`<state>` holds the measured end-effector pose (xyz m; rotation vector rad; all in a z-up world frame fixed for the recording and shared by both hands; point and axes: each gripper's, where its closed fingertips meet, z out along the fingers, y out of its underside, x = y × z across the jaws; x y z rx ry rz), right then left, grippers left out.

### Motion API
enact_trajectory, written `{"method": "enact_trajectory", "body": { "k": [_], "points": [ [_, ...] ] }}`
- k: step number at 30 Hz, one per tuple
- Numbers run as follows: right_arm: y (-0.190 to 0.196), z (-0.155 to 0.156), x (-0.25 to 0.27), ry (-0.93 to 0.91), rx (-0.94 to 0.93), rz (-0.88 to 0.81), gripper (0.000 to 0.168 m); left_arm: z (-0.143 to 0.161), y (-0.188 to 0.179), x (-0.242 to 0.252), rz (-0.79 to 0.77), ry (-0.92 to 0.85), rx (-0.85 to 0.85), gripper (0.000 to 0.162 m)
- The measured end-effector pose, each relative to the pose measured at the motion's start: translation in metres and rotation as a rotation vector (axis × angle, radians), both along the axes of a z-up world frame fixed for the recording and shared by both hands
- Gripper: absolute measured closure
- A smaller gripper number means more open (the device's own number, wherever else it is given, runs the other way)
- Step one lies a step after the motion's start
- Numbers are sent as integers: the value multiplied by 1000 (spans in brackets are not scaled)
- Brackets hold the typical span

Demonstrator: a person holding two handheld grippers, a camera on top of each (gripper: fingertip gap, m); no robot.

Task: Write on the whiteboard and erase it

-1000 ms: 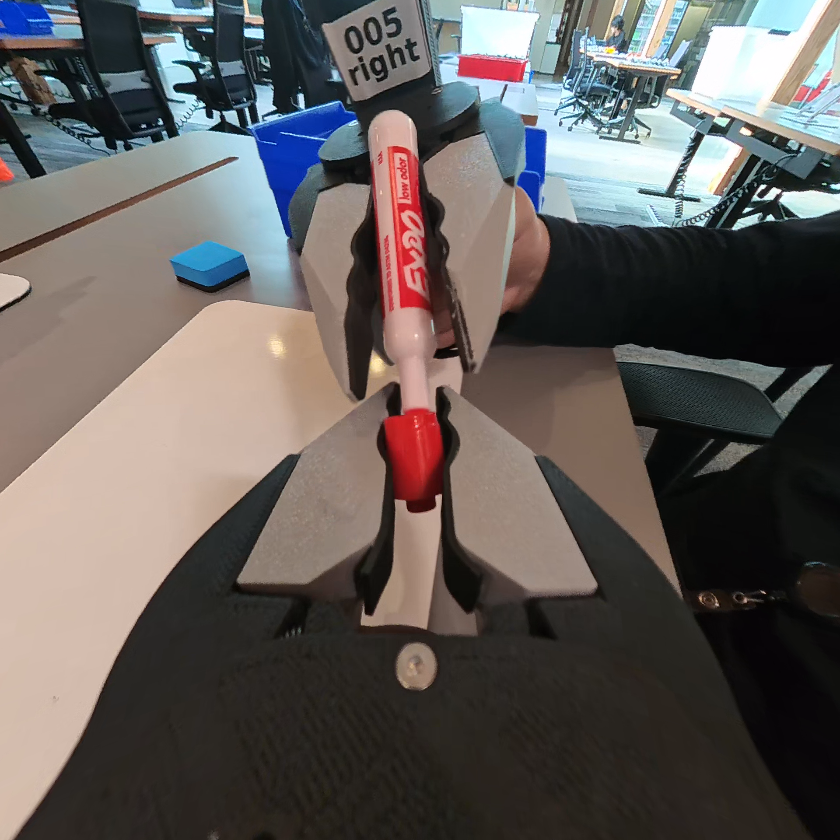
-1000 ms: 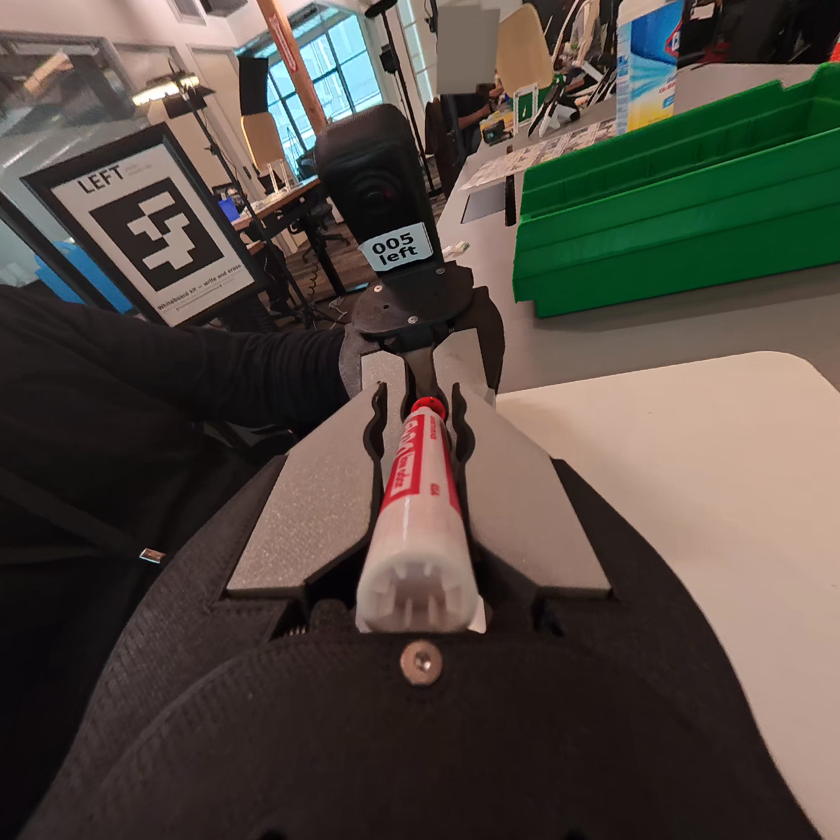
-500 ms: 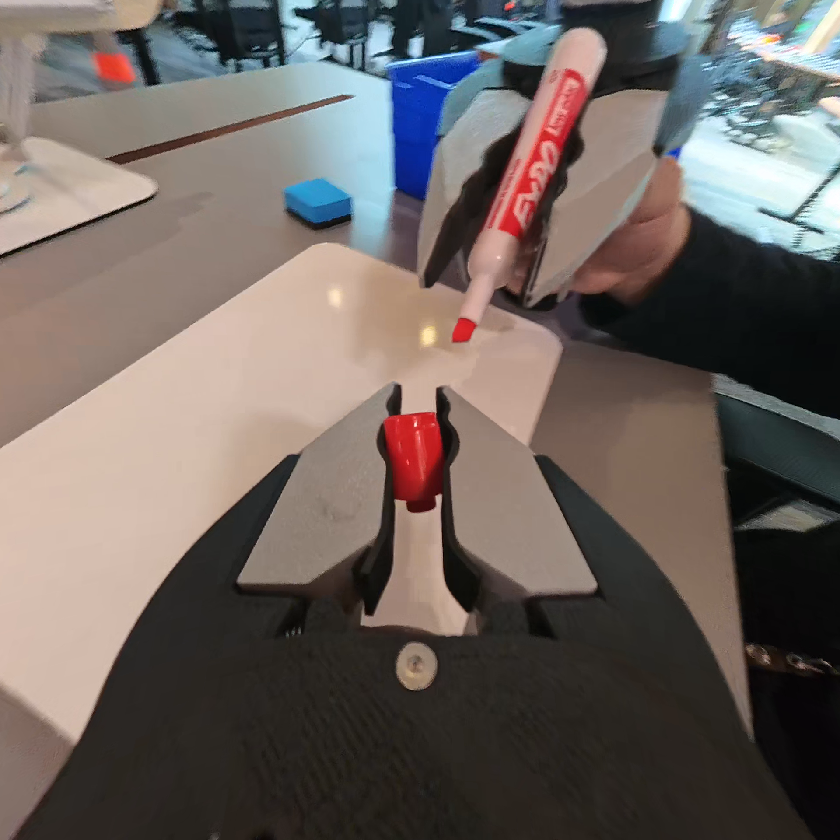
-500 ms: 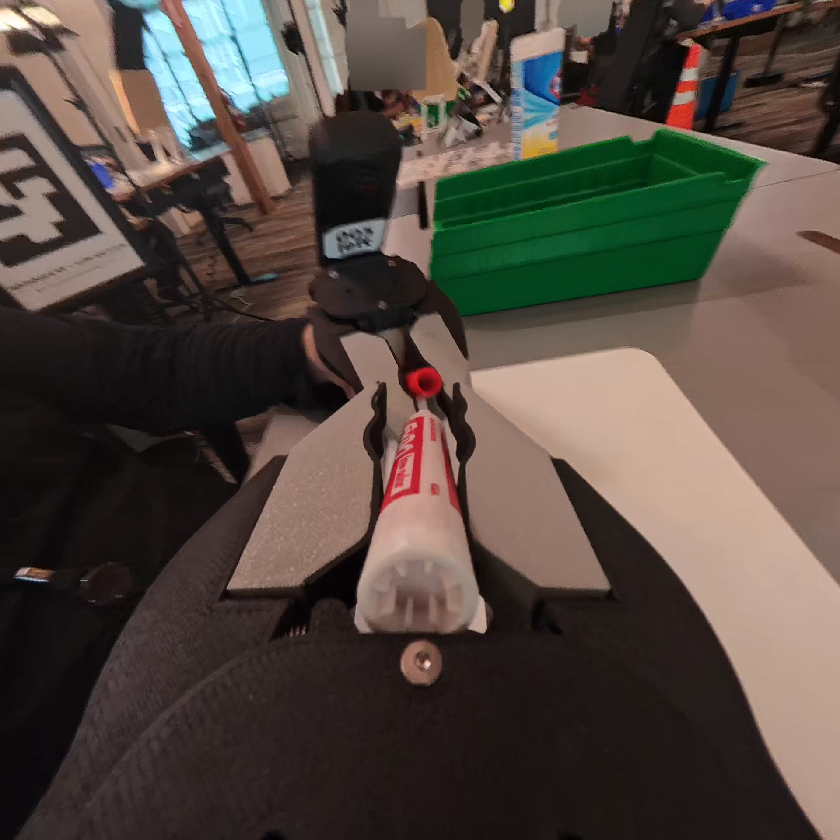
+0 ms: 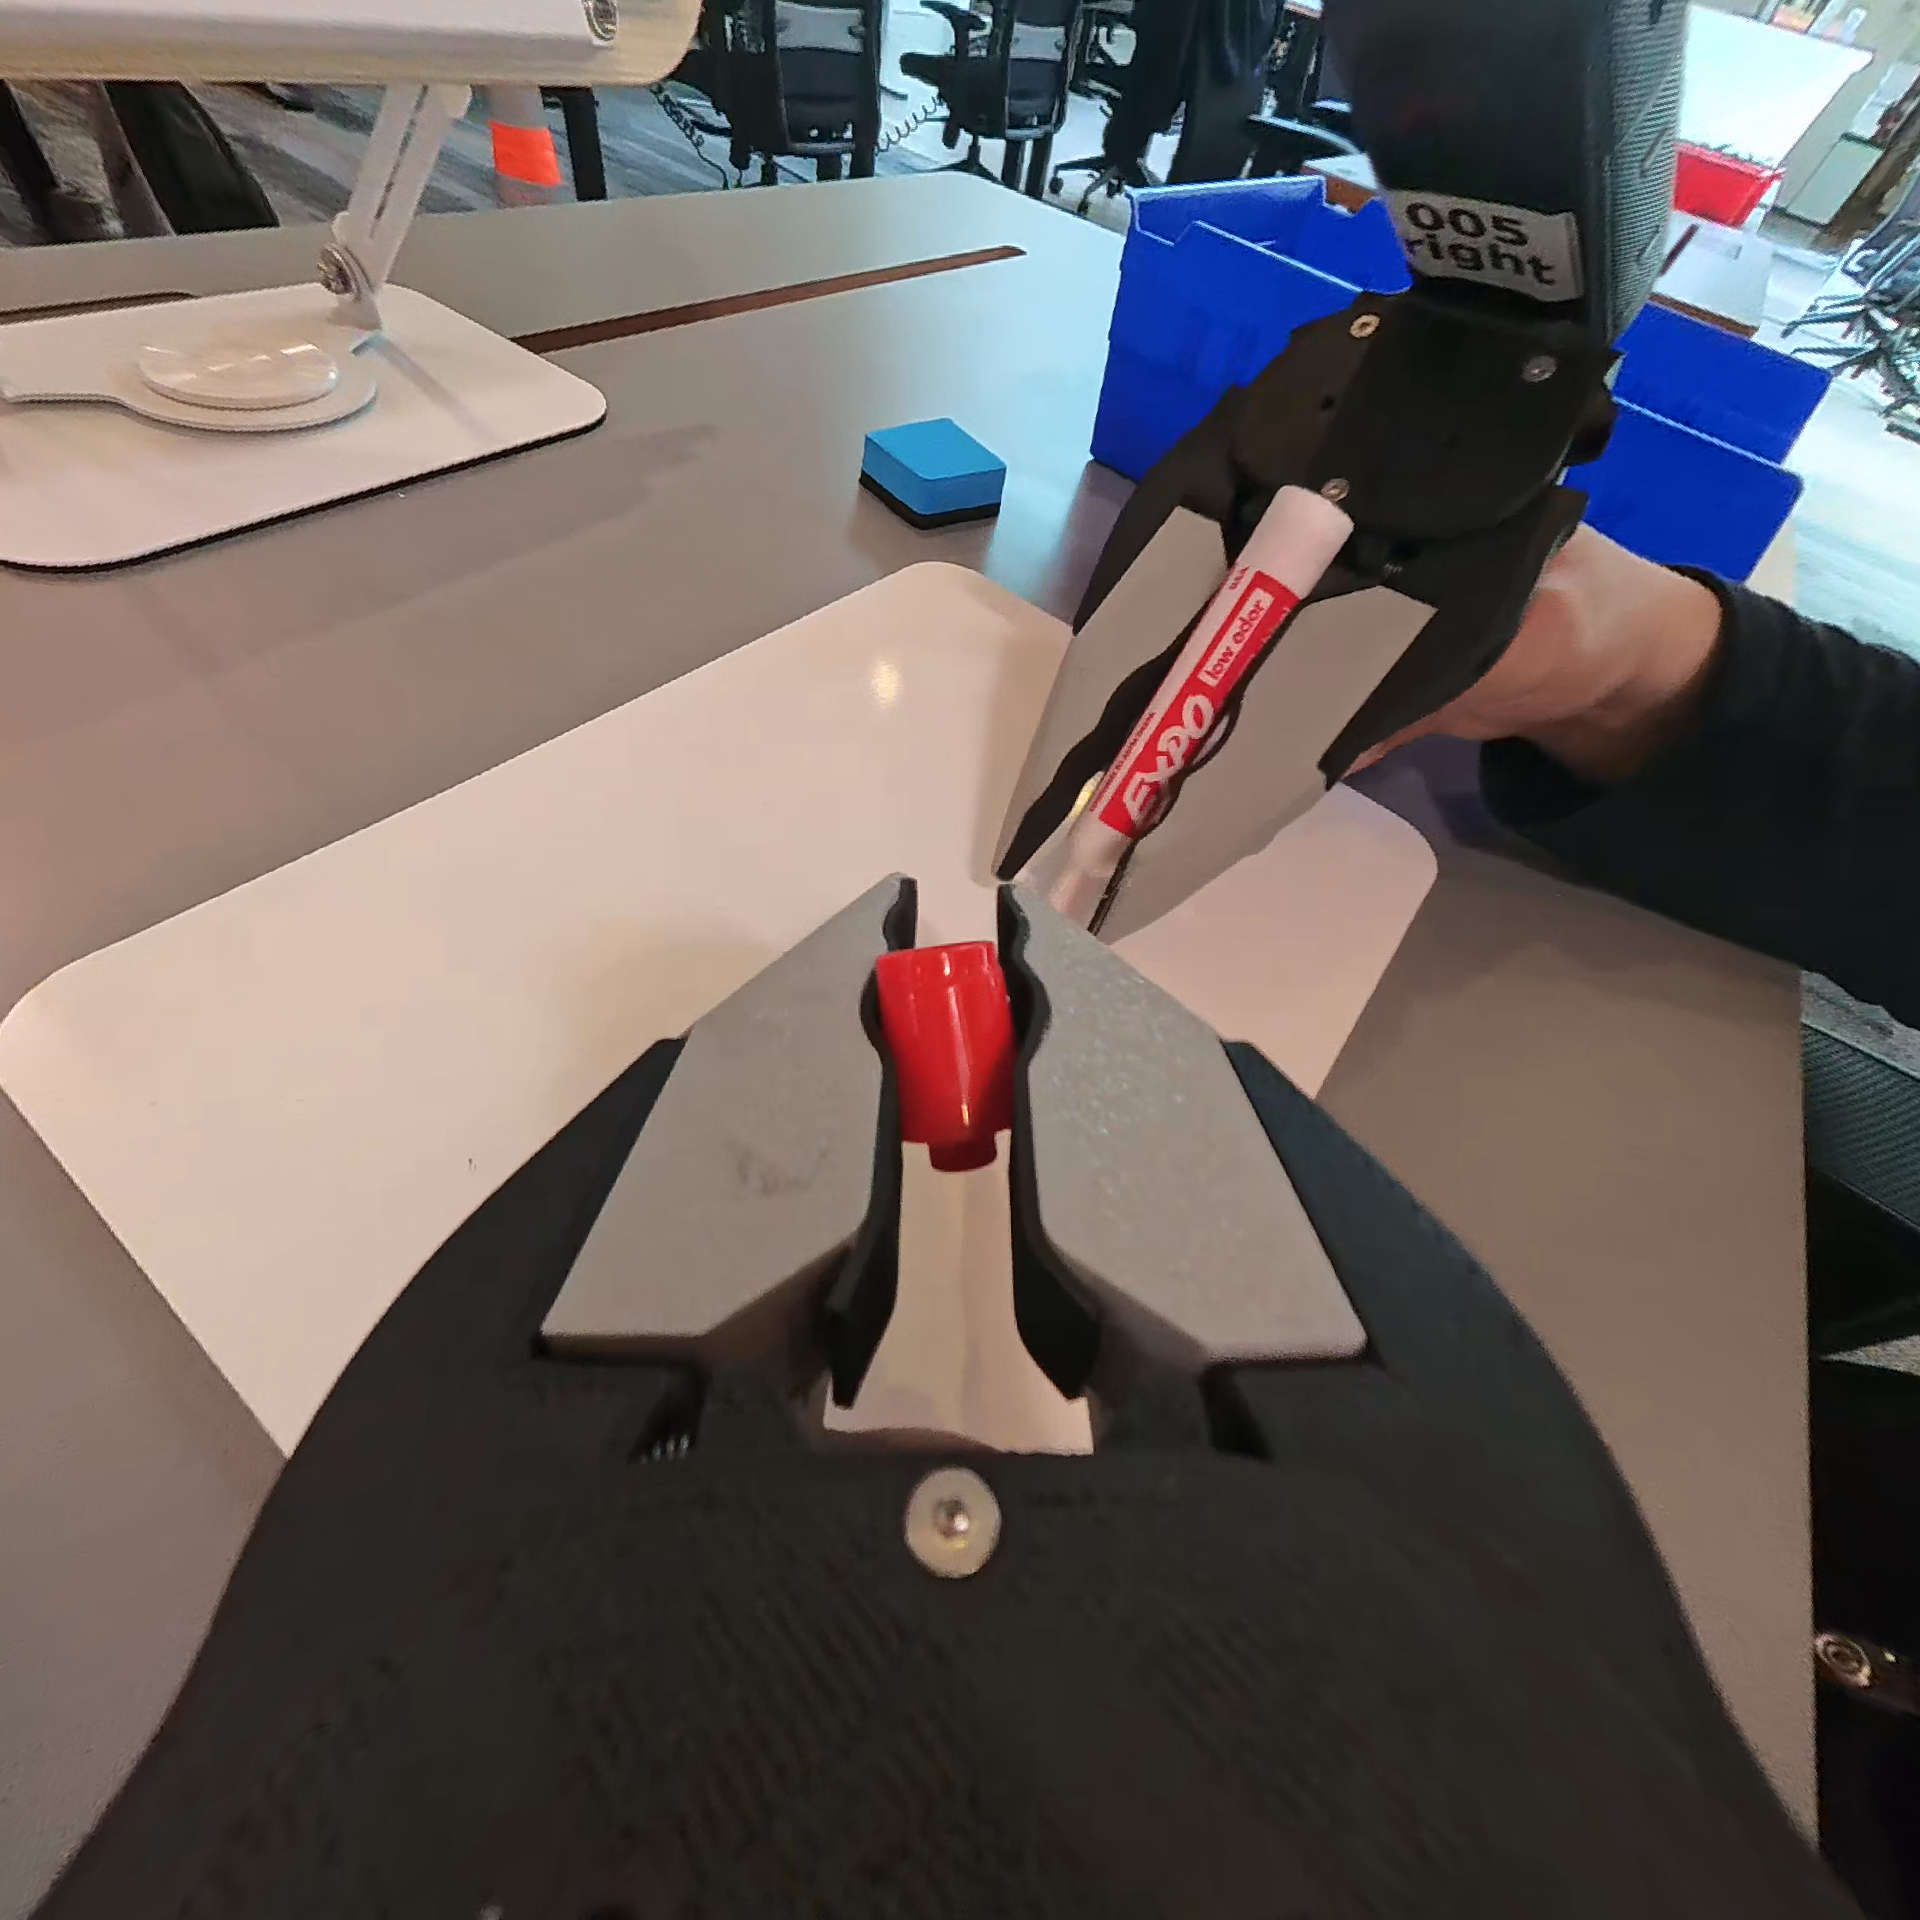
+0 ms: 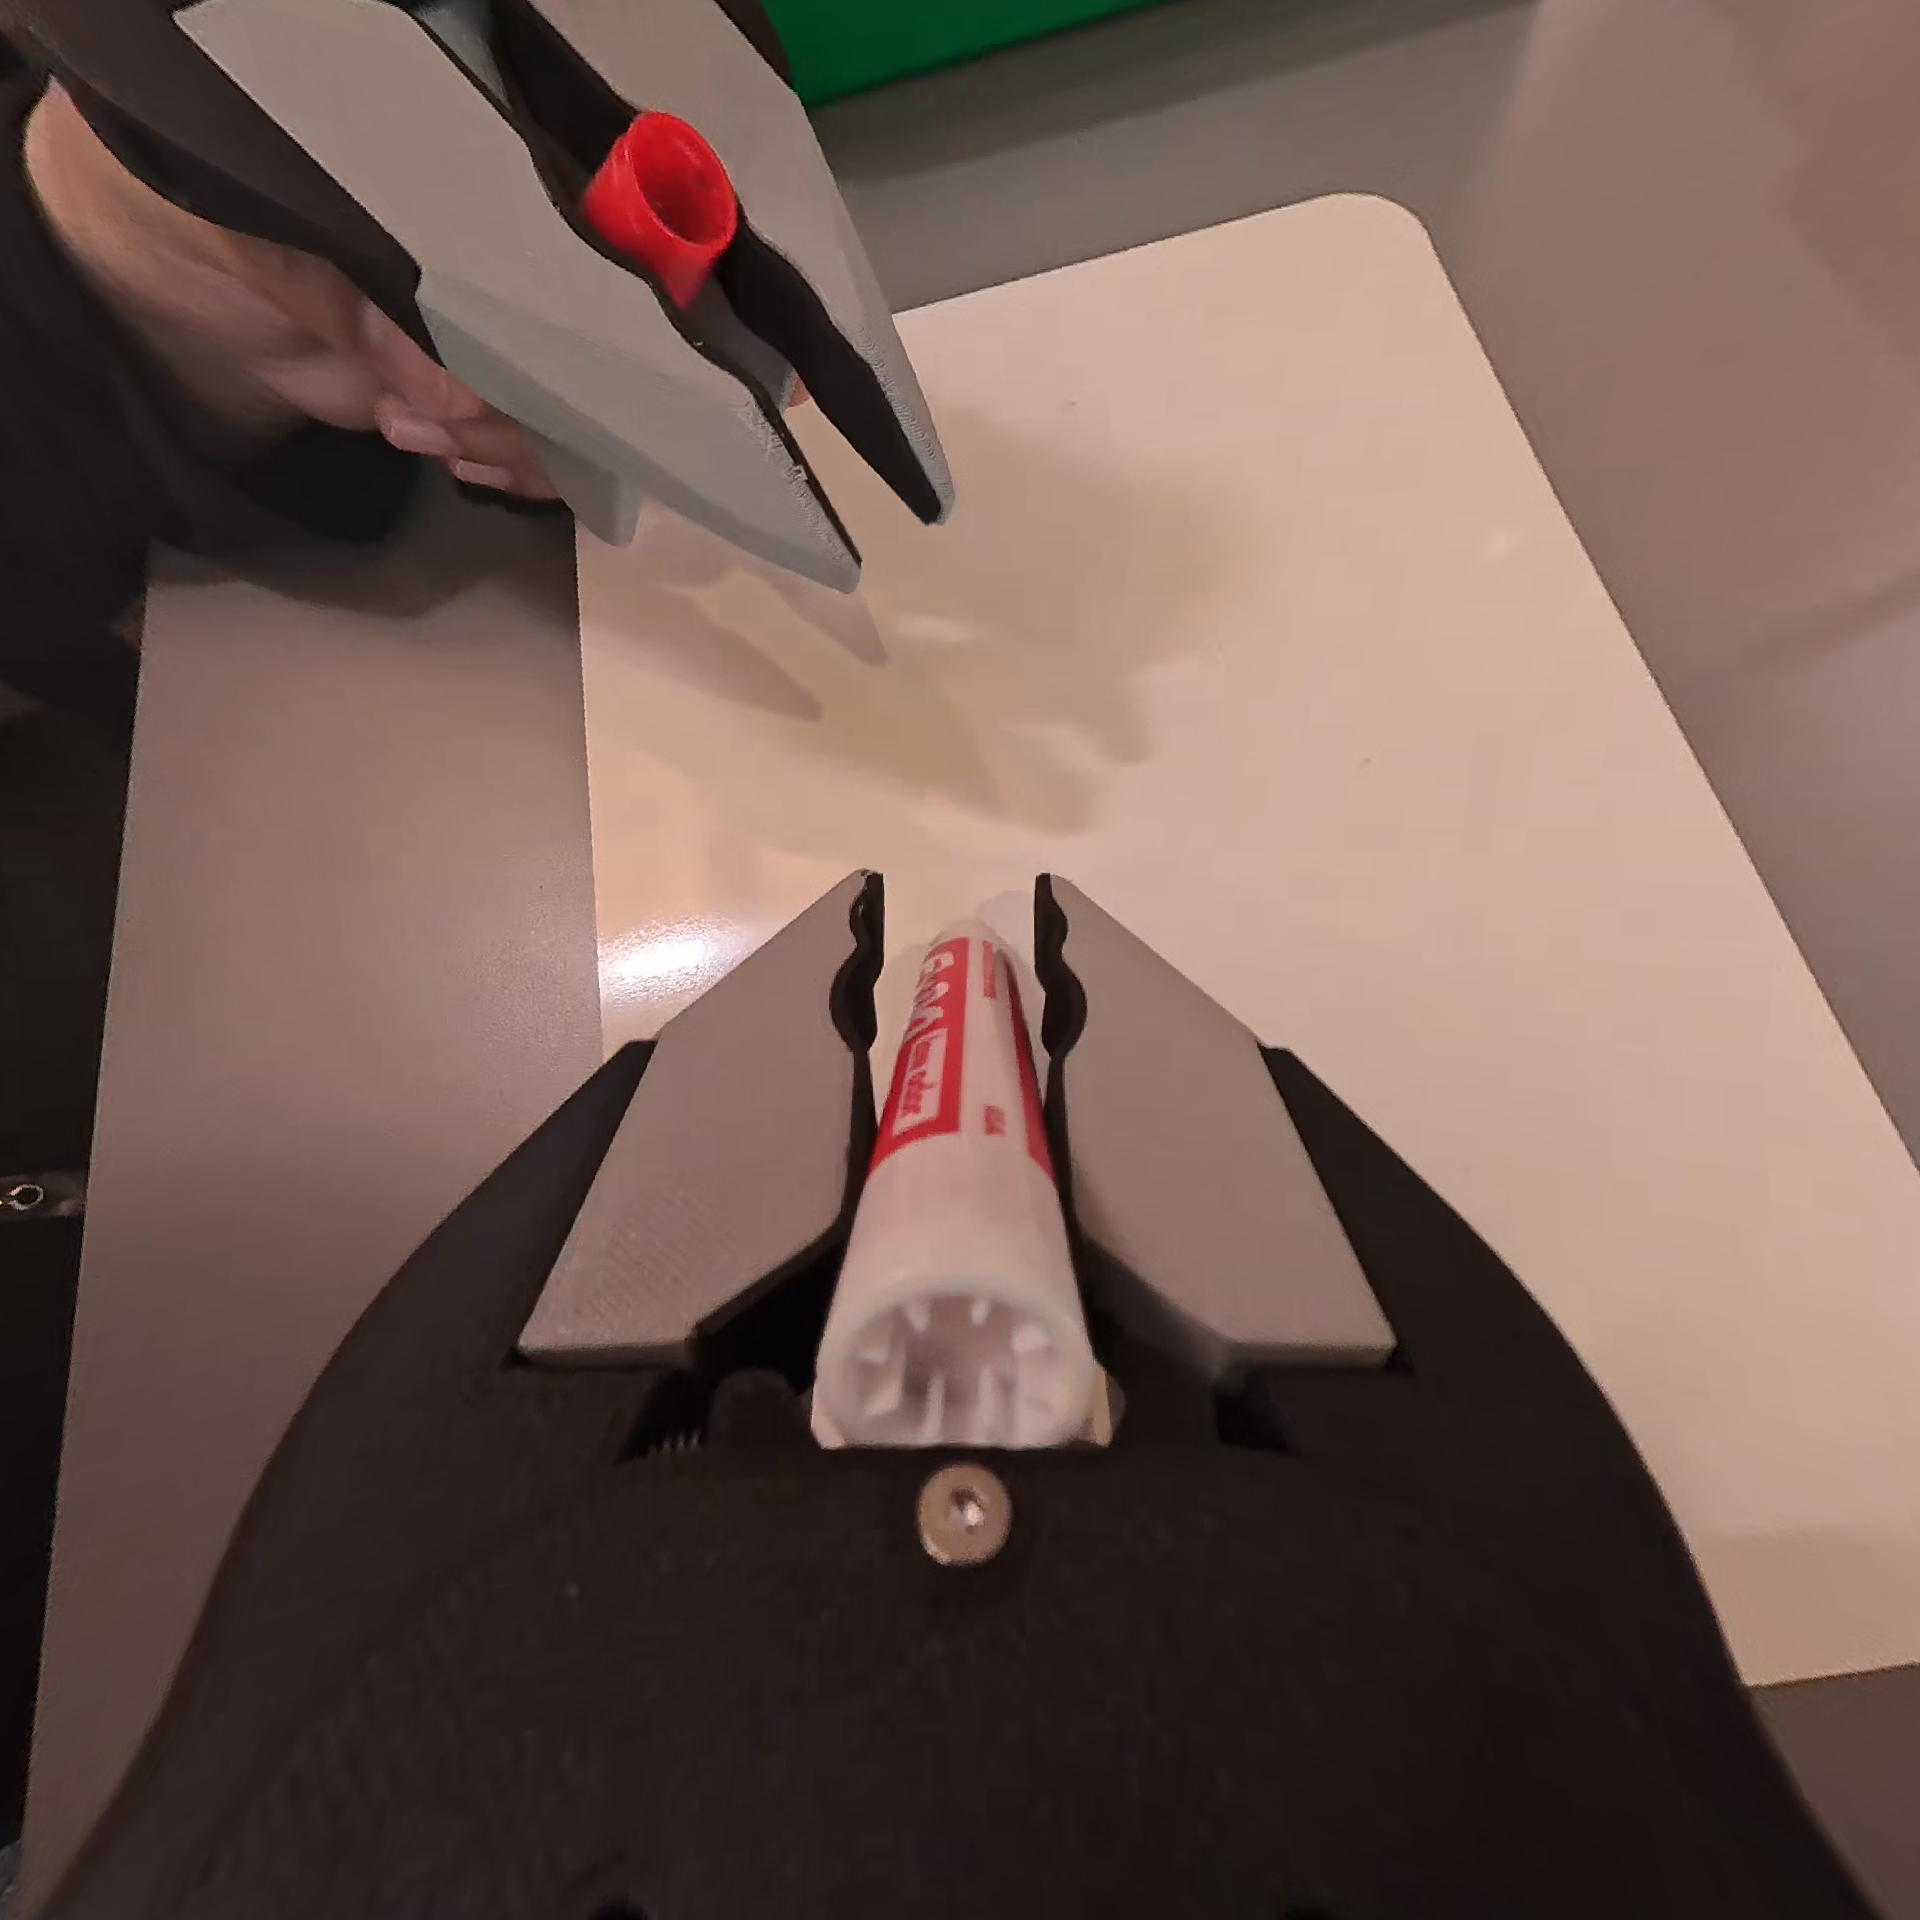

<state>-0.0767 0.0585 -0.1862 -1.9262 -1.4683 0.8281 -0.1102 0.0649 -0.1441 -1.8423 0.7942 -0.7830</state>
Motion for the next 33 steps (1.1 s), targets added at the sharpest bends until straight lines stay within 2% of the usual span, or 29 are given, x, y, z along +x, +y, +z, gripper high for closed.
{"method": "enact_trajectory", "body": {
  "k": [20,28,33],
  "points": [
    [-1,-1,2,1,-22,4,140,-4,-4,4,-27,9,-21,149],
    [-13,42,-8,211,-38,53,141,-6,-8,7,-57,29,-19,149],
    [-29,73,-13,379,-88,123,141,-4,-30,24,-202,-10,-50,149]
  ]
}}
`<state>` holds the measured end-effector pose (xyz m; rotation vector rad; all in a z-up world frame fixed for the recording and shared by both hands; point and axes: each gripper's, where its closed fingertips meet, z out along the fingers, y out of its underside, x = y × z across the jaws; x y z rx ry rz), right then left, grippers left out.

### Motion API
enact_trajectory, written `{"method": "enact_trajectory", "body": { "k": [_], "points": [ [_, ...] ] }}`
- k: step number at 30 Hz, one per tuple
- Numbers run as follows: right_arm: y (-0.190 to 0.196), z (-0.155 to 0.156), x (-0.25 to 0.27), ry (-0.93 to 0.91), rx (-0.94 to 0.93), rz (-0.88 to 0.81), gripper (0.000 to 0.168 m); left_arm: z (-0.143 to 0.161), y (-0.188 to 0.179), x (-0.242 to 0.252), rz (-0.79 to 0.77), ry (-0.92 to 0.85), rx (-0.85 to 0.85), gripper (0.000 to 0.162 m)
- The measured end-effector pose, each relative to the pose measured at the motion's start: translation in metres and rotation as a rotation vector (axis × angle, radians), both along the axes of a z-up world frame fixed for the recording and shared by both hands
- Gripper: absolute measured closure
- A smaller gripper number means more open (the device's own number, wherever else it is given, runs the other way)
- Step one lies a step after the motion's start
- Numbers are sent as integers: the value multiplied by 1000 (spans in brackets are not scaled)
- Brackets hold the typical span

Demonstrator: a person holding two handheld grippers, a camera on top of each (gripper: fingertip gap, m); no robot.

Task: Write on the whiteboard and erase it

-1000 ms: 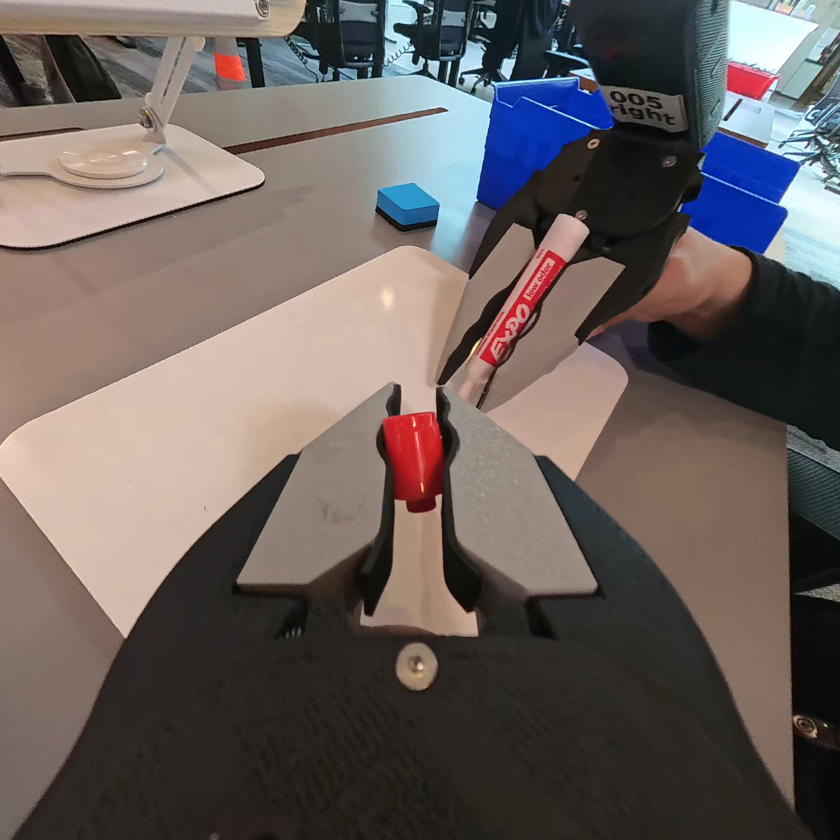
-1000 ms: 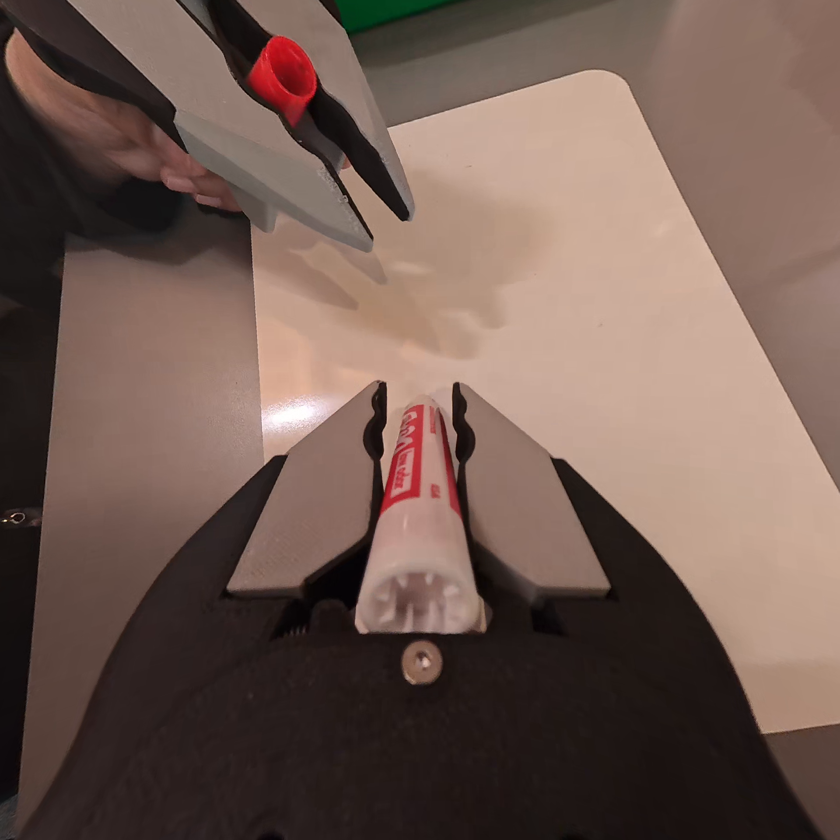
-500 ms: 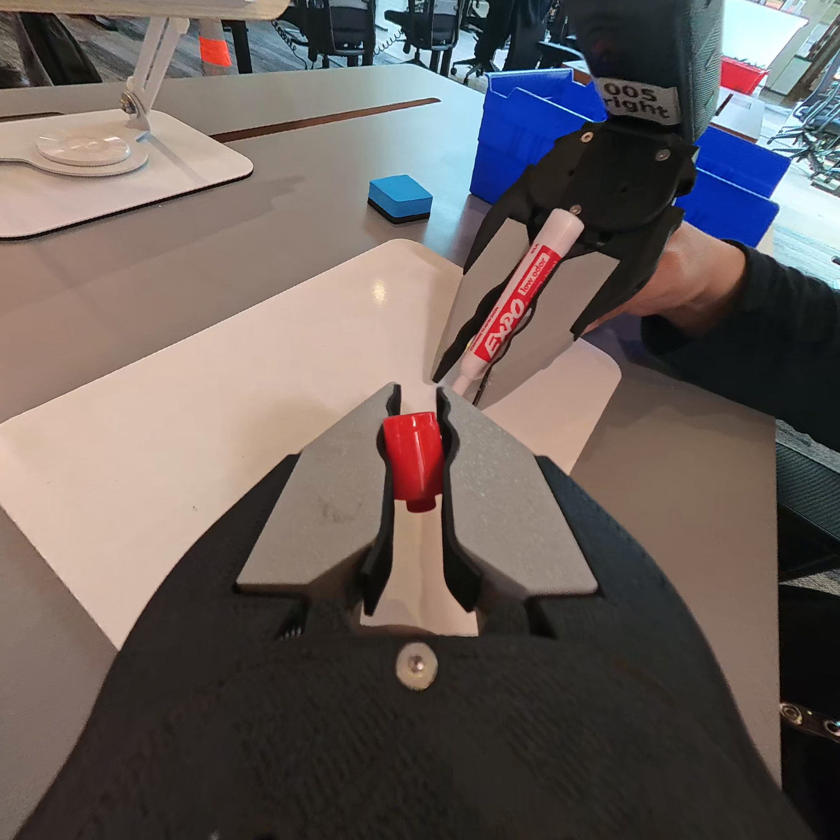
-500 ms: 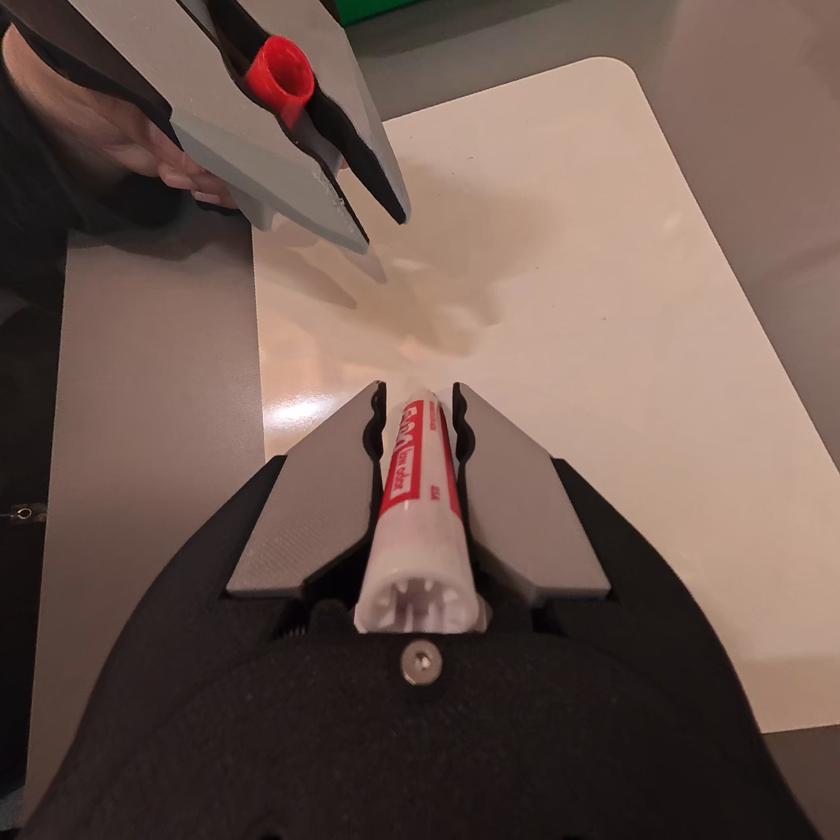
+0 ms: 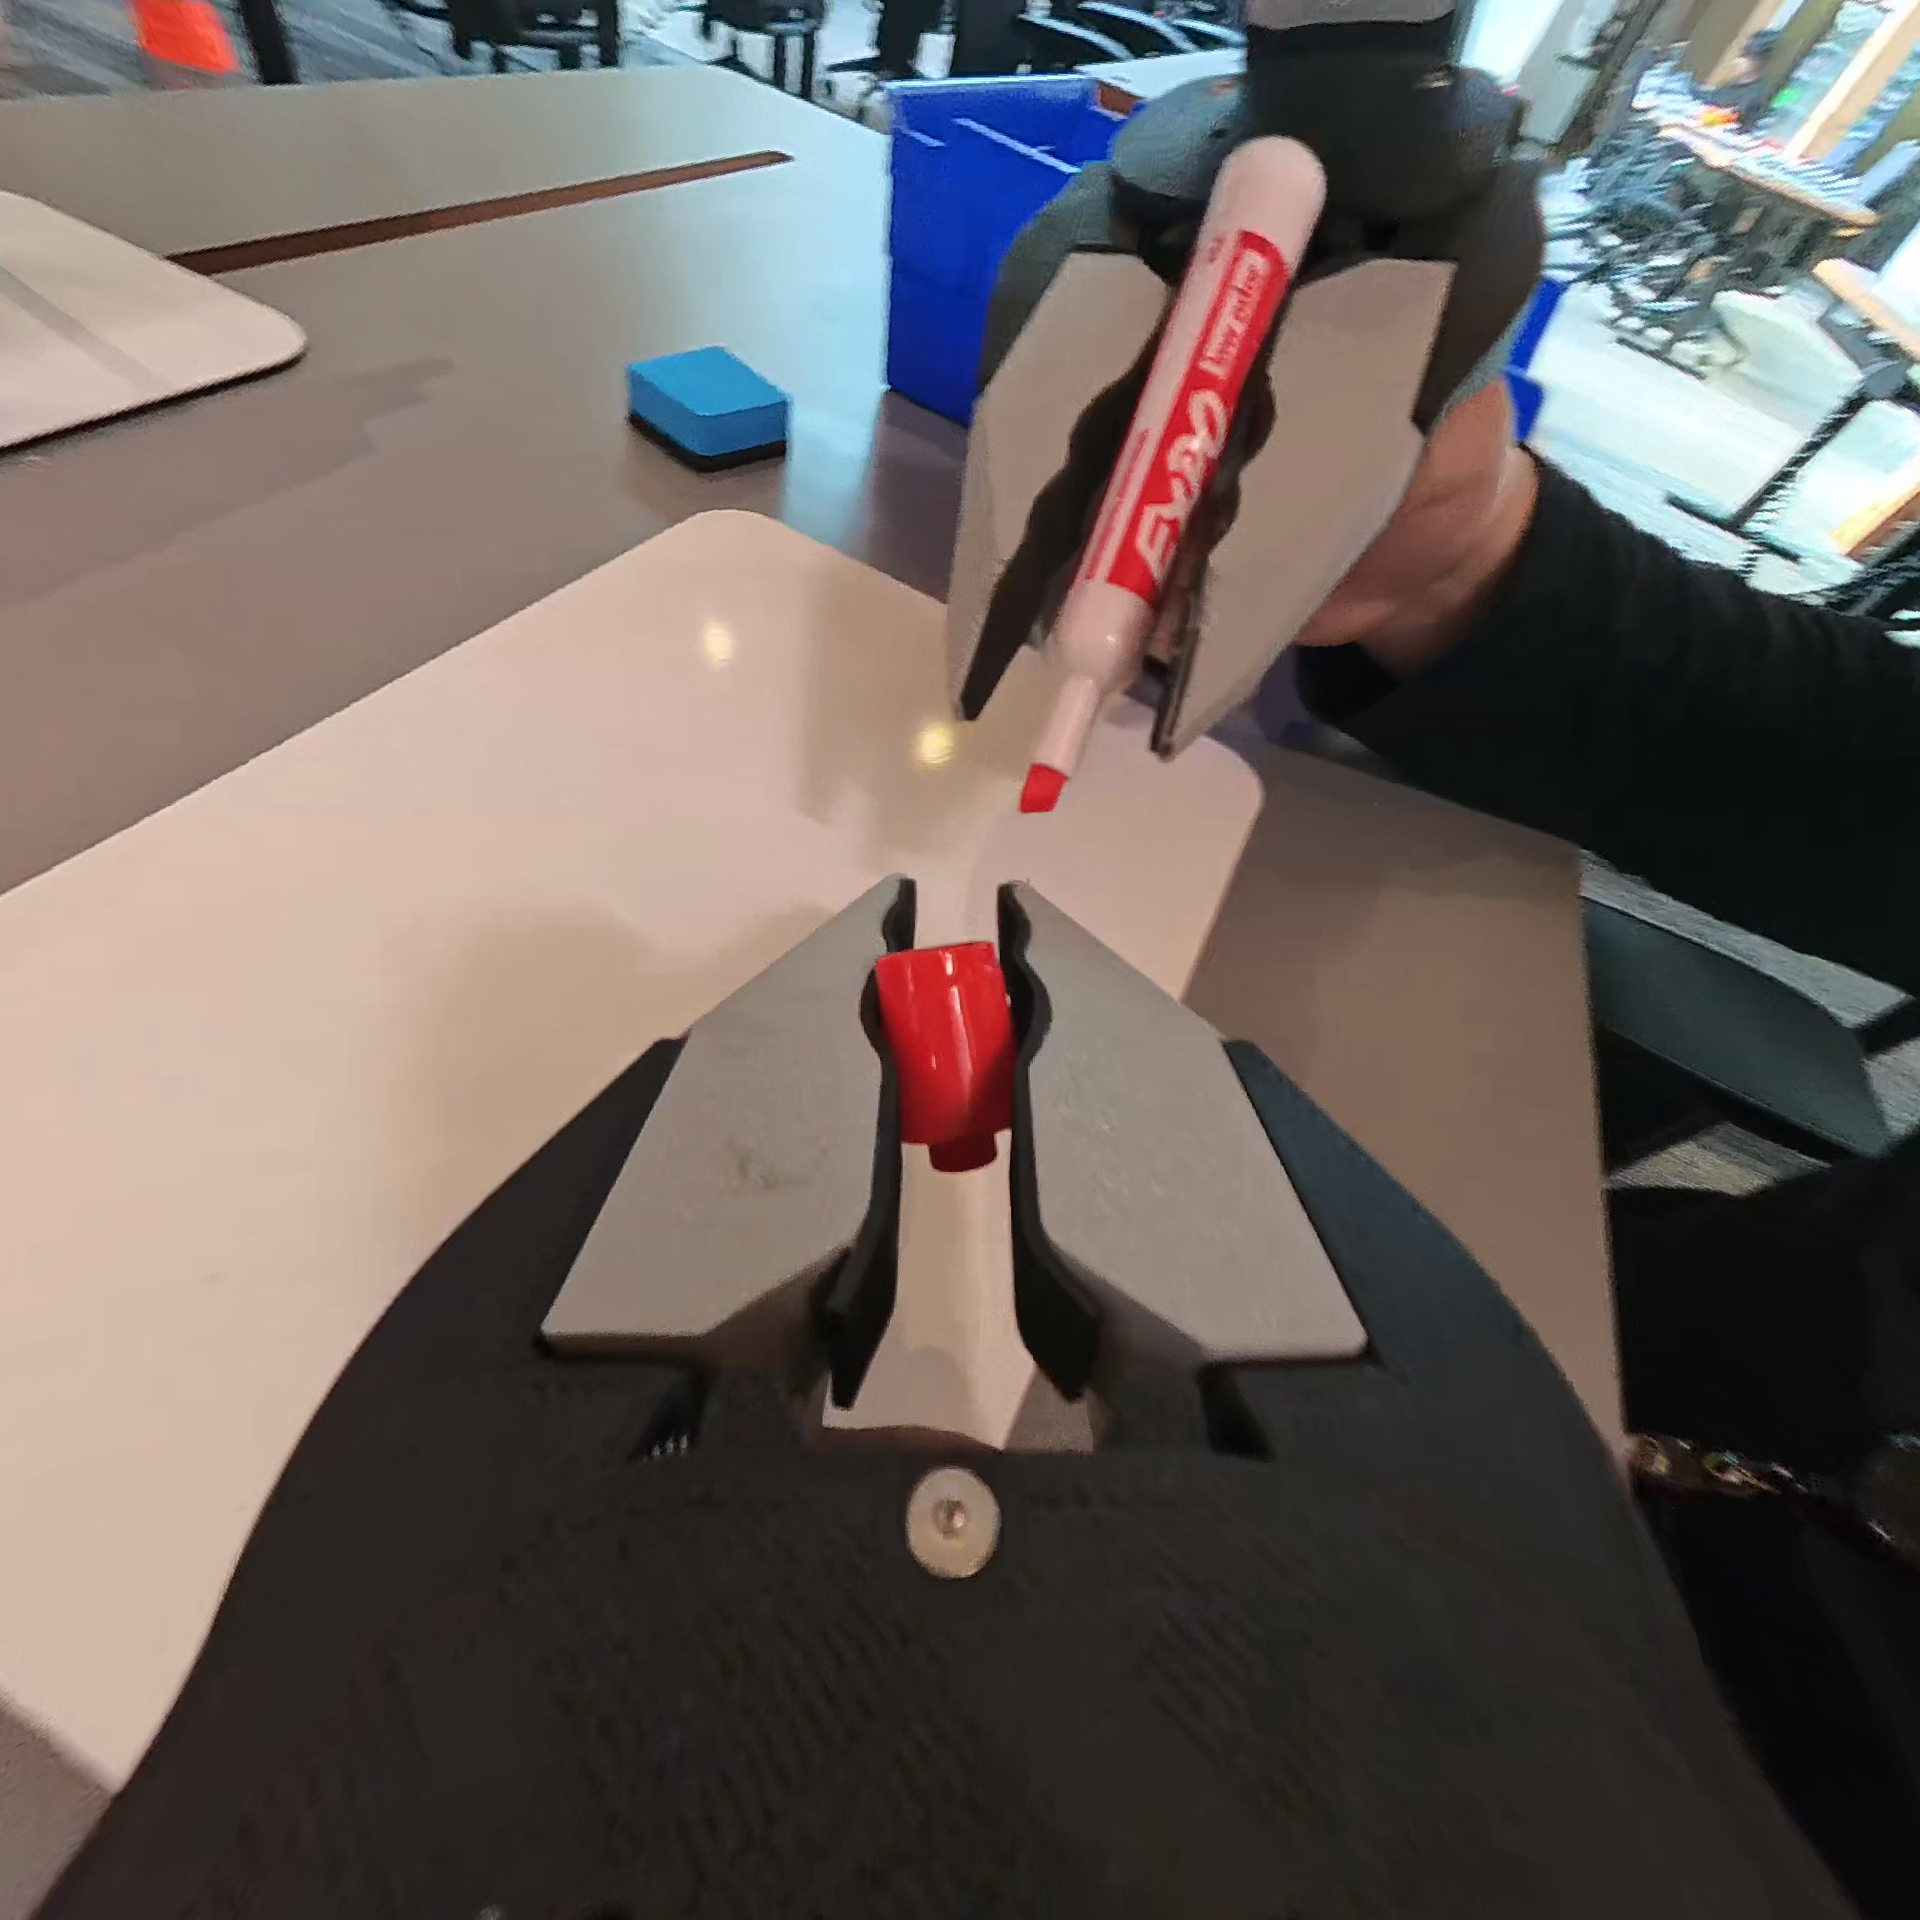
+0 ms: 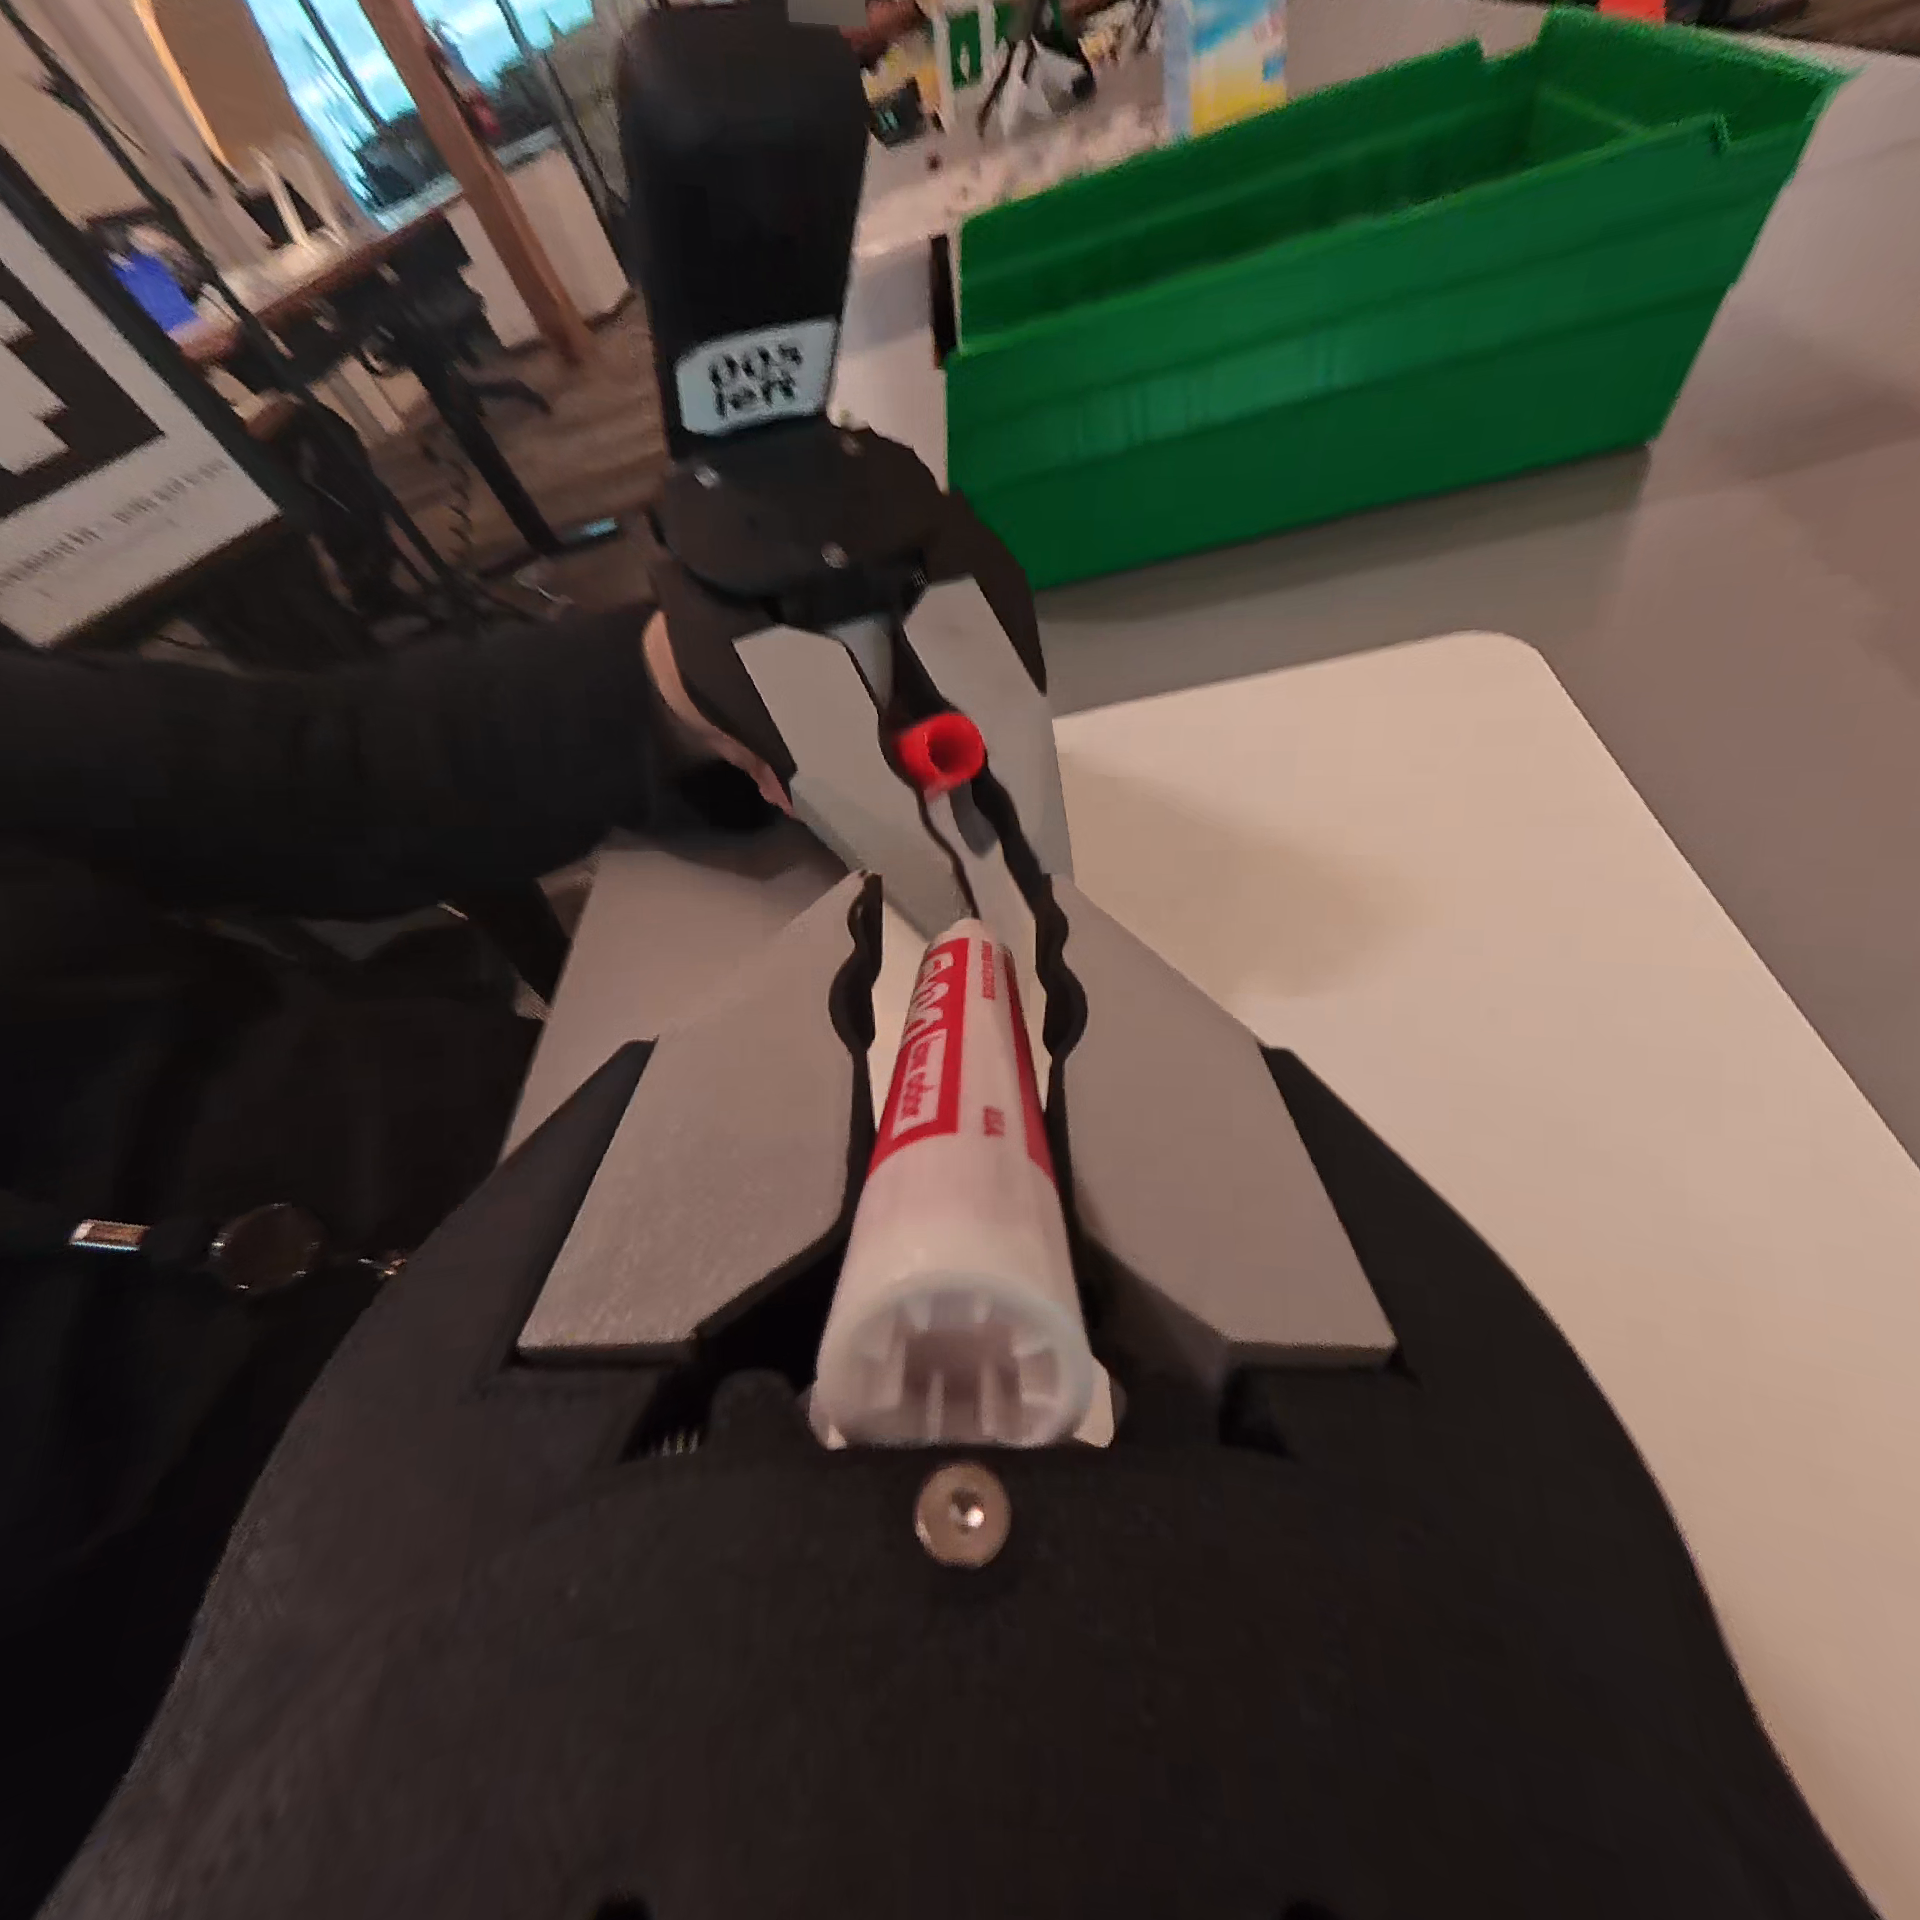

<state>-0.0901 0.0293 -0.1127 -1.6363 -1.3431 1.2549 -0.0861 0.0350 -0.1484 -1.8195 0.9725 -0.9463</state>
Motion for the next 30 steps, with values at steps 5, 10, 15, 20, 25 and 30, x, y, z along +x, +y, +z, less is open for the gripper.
{"method": "enact_trajectory", "body": {
  "k": [5,10,15,20,25,30],
  "points": [
    [-13,16,-1,77,-16,61,140,10,-34,16,-206,-111,-105,149],
    [-23,19,-2,90,-30,118,140,15,-45,21,-272,-150,-126,149],
    [-31,17,-7,85,-16,146,141,19,-47,21,-284,-171,-119,149],
    [-39,18,-10,89,-13,175,141,18,-53,23,-311,-150,-76,149],
    [-43,26,-10,124,4,182,141,12,-59,26,-339,-104,-44,149],
    [-48,27,-15,134,-4,196,140,12,-59,27,-338,-101,-35,149]
  ]
}}
